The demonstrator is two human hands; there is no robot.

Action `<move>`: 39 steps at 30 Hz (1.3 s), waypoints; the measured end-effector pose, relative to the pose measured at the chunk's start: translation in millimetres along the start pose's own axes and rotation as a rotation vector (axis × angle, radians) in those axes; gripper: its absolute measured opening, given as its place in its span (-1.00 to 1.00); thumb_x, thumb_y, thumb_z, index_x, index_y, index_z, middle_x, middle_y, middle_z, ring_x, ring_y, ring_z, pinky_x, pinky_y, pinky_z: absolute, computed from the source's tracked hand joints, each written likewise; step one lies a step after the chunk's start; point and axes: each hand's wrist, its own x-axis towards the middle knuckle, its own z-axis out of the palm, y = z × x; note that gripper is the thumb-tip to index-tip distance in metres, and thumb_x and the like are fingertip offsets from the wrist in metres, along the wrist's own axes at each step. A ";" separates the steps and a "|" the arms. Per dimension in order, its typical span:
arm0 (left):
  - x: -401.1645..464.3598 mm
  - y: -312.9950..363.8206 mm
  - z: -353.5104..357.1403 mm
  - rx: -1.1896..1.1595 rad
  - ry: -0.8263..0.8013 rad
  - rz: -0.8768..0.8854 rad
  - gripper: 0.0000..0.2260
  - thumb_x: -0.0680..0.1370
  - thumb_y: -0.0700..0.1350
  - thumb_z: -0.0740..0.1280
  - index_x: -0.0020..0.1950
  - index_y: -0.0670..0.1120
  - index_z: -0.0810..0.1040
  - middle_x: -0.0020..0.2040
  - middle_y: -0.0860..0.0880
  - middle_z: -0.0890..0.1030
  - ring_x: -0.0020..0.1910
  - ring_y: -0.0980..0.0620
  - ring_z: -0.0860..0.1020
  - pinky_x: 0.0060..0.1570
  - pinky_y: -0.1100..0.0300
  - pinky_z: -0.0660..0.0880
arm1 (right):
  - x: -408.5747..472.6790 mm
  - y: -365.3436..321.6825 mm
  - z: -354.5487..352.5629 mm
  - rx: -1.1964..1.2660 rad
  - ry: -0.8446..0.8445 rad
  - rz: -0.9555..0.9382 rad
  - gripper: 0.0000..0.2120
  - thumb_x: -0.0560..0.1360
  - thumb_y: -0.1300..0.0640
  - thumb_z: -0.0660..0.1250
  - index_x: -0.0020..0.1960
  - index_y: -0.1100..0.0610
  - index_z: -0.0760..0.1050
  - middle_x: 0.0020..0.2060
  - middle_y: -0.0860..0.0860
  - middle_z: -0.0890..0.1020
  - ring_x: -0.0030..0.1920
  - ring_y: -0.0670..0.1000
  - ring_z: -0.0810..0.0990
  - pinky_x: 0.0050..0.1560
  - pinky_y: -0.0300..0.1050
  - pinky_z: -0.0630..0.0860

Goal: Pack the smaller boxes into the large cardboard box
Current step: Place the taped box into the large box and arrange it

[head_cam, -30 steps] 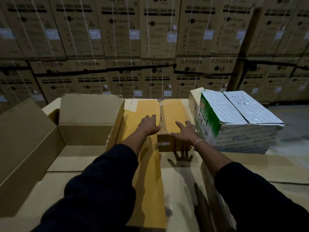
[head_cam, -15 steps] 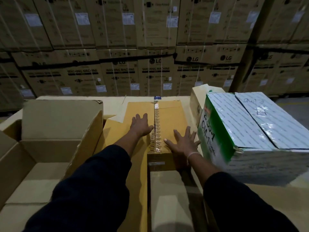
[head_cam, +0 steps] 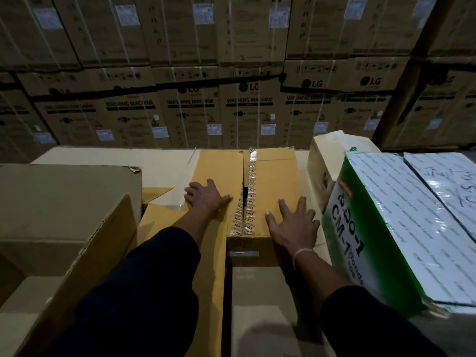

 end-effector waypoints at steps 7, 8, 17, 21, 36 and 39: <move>51.1 -5.4 9.4 -0.151 0.044 -0.117 -0.11 0.44 0.46 0.36 0.57 -0.03 0.18 0.56 -0.39 0.15 0.48 -0.47 0.25 0.43 -0.37 0.27 | 69.1 -9.0 10.7 -0.009 -0.043 0.039 -0.28 0.54 -0.49 -0.05 0.62 -0.22 0.16 0.62 0.34 -0.01 0.47 0.41 0.26 0.41 0.30 0.27; 56.2 -7.0 12.0 -0.164 0.056 -0.116 -0.09 0.43 0.48 0.36 0.57 -0.02 0.16 0.53 -0.37 0.21 0.46 -0.44 0.30 0.40 -0.34 0.31 | 78.3 -10.1 11.7 -0.009 -0.061 0.045 -0.26 0.53 -0.50 -0.04 0.63 -0.22 0.14 0.61 0.36 -0.02 0.48 0.42 0.25 0.42 0.29 0.27; 74.8 8.8 17.9 -0.232 0.200 -0.047 -0.05 0.34 0.53 0.38 0.54 0.02 0.20 0.39 -0.27 0.40 0.37 -0.30 0.40 0.33 -0.16 0.34 | 132.1 0.6 -1.8 0.302 -0.207 0.157 0.06 0.24 -0.68 0.24 0.62 -0.25 0.14 0.35 0.22 0.40 0.29 0.33 0.50 0.16 0.13 0.50; 74.7 23.1 2.0 -0.216 0.259 0.022 -0.08 0.34 0.55 0.34 0.51 0.04 0.22 0.35 -0.26 0.42 0.35 -0.29 0.42 0.30 -0.15 0.33 | 125.6 6.7 -15.3 0.394 -0.109 0.172 -0.01 0.30 -0.63 0.26 0.62 -0.24 0.20 0.39 0.19 0.43 0.36 0.30 0.47 0.24 0.12 0.45; -2.3 75.4 -162.3 -0.427 0.582 0.189 -0.02 0.34 0.56 0.33 0.61 0.15 0.08 0.38 -0.23 0.35 0.35 -0.30 0.39 0.35 -0.20 0.30 | 99.8 -16.9 -212.1 0.455 0.330 0.050 -0.07 0.37 -0.53 0.36 0.63 -0.21 0.20 0.37 0.23 0.40 0.37 0.29 0.44 0.28 0.14 0.52; -33.2 81.0 -194.8 -0.409 0.638 0.197 0.00 0.33 0.60 0.28 0.62 0.15 0.08 0.38 -0.24 0.36 0.35 -0.30 0.39 0.32 -0.17 0.31 | 81.4 -16.6 -251.8 0.491 0.377 0.027 -0.06 0.36 -0.53 0.38 0.63 -0.22 0.20 0.38 0.24 0.40 0.37 0.30 0.45 0.30 0.21 0.52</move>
